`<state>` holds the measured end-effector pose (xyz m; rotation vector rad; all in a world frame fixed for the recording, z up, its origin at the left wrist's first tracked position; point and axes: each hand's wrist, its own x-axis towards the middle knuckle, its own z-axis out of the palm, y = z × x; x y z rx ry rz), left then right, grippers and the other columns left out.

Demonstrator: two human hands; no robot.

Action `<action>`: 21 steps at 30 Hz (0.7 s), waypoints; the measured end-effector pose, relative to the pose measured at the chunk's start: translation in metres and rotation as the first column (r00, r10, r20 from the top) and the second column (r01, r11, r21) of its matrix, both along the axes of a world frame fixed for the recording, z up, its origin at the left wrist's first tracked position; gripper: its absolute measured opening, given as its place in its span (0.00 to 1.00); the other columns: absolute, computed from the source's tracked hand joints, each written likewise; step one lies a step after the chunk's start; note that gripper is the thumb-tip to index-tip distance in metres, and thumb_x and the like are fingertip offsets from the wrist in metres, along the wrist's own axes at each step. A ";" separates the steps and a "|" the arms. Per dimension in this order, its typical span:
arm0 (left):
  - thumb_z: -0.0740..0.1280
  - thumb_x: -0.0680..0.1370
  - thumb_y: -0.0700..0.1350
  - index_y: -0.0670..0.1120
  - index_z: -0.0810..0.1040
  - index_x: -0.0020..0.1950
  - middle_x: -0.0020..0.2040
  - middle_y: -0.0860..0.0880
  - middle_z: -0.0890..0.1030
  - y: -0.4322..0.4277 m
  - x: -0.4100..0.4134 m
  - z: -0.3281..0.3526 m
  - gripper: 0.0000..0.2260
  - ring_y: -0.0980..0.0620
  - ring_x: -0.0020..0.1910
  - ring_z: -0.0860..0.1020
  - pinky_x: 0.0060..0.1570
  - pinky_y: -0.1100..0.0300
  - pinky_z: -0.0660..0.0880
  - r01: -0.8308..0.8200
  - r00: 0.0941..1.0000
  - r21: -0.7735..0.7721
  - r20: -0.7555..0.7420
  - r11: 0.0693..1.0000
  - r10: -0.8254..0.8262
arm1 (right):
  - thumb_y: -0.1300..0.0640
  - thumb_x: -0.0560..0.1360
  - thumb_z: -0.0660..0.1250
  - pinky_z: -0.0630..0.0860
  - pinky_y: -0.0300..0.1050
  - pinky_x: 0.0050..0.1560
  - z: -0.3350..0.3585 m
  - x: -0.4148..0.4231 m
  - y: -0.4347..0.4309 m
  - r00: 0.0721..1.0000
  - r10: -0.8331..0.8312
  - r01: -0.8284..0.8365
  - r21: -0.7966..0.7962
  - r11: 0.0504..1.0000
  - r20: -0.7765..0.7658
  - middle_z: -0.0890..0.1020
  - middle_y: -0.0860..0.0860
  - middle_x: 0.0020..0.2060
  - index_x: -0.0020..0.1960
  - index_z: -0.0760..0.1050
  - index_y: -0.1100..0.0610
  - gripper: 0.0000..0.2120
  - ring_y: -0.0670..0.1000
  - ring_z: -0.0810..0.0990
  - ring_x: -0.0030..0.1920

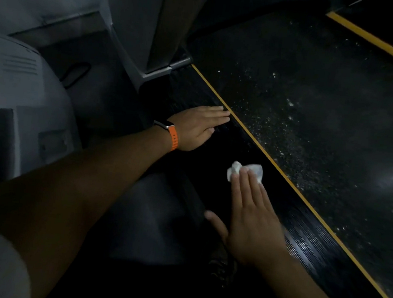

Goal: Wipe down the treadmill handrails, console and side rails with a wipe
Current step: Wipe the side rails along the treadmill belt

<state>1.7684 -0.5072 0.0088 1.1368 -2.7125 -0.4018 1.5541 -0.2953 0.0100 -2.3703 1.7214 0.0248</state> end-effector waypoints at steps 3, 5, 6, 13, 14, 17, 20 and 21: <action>0.57 0.82 0.42 0.44 0.67 0.80 0.81 0.49 0.64 0.001 -0.001 0.002 0.24 0.53 0.82 0.57 0.80 0.58 0.52 -0.006 1.000 0.006 0.002 1.000 0.006 | 0.25 0.79 0.35 0.40 0.54 0.84 0.005 0.029 -0.057 0.999 -0.022 0.024 0.079 0.997 -0.025 0.33 0.57 0.82 0.83 0.32 0.61 0.48 0.56 0.32 0.82; 0.57 0.83 0.43 0.44 0.67 0.80 0.81 0.48 0.64 0.000 -0.002 0.002 0.24 0.53 0.82 0.57 0.80 0.60 0.51 -0.015 1.000 0.011 0.003 1.000 0.015 | 0.26 0.80 0.37 0.38 0.54 0.83 0.011 0.043 -0.094 0.999 -0.013 0.019 0.112 0.993 -0.052 0.33 0.57 0.82 0.83 0.31 0.61 0.48 0.56 0.32 0.82; 0.57 0.83 0.43 0.44 0.67 0.80 0.81 0.48 0.64 -0.001 -0.002 0.002 0.24 0.53 0.82 0.57 0.80 0.60 0.51 -0.016 1.000 0.012 0.004 1.000 0.016 | 0.26 0.79 0.38 0.38 0.55 0.83 0.012 0.045 -0.103 0.998 -0.005 0.012 0.119 0.993 -0.059 0.34 0.58 0.82 0.83 0.31 0.61 0.48 0.56 0.32 0.82; 0.58 0.82 0.41 0.43 0.67 0.80 0.81 0.48 0.65 0.000 0.000 0.000 0.24 0.51 0.82 0.58 0.80 0.59 0.52 0.014 1.000 -0.003 -0.018 1.000 -0.014 | 0.25 0.79 0.33 0.40 0.53 0.83 0.004 -0.005 -0.026 0.999 -0.032 0.033 0.045 0.998 -0.025 0.34 0.55 0.83 0.83 0.34 0.60 0.48 0.54 0.33 0.83; 0.58 0.82 0.41 0.43 0.67 0.80 0.81 0.48 0.64 0.000 0.000 0.000 0.24 0.51 0.82 0.58 0.80 0.58 0.52 0.012 1.000 -0.003 -0.014 1.000 -0.012 | 0.25 0.78 0.32 0.40 0.52 0.83 0.004 -0.007 -0.023 0.998 -0.049 0.051 0.061 0.997 -0.029 0.35 0.55 0.83 0.84 0.34 0.60 0.48 0.54 0.33 0.83; 0.58 0.81 0.41 0.42 0.68 0.79 0.80 0.47 0.65 0.000 -0.001 0.002 0.25 0.50 0.81 0.59 0.79 0.61 0.51 0.009 1.000 -0.008 -0.017 1.000 -0.009 | 0.24 0.77 0.32 0.36 0.51 0.82 0.006 0.008 -0.051 0.996 -0.087 0.087 0.086 0.992 0.003 0.33 0.55 0.82 0.83 0.33 0.60 0.49 0.55 0.32 0.82; 0.57 0.81 0.43 0.42 0.67 0.79 0.80 0.47 0.66 0.001 -0.002 0.003 0.25 0.51 0.81 0.59 0.80 0.60 0.51 0.006 1.000 0.001 0.001 1.000 -0.006 | 0.26 0.79 0.36 0.37 0.53 0.83 0.012 0.028 -0.108 0.996 -0.086 0.085 0.114 0.990 0.007 0.34 0.57 0.83 0.83 0.32 0.61 0.48 0.55 0.32 0.82; 0.57 0.81 0.43 0.43 0.67 0.80 0.81 0.47 0.65 0.000 -0.002 0.003 0.26 0.51 0.81 0.58 0.80 0.60 0.51 0.002 1.000 0.009 0.004 1.000 -0.002 | 0.26 0.79 0.37 0.38 0.54 0.83 0.014 0.031 -0.122 0.997 -0.080 0.079 0.135 0.988 -0.004 0.35 0.57 0.83 0.83 0.32 0.61 0.48 0.55 0.33 0.83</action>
